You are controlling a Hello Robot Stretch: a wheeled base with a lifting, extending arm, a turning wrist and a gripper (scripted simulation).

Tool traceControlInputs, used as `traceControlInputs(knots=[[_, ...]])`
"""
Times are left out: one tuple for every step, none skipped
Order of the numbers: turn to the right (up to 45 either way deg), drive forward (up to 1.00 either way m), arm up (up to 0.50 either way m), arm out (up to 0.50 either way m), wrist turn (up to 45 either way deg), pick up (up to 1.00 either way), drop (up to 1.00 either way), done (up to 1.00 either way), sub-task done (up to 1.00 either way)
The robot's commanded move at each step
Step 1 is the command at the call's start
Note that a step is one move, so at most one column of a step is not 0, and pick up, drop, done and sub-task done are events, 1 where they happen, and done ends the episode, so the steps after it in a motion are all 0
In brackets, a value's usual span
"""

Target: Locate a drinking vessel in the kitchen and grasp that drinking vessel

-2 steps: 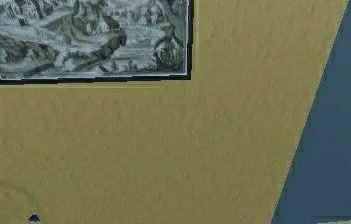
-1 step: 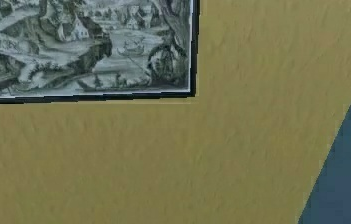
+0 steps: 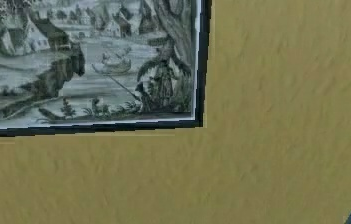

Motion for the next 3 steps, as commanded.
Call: traceControlInputs(knots=[[45.0,0.00,0.00,0.00,0.0,0.00,0.00,0.00,0.00],[39.0,0.00,0.00,0.00,0.0,0.00,0.00,0.00,0.00],[0.0,0.30,0.00,0.00,0.0,0.00,0.00,0.00,0.00]])
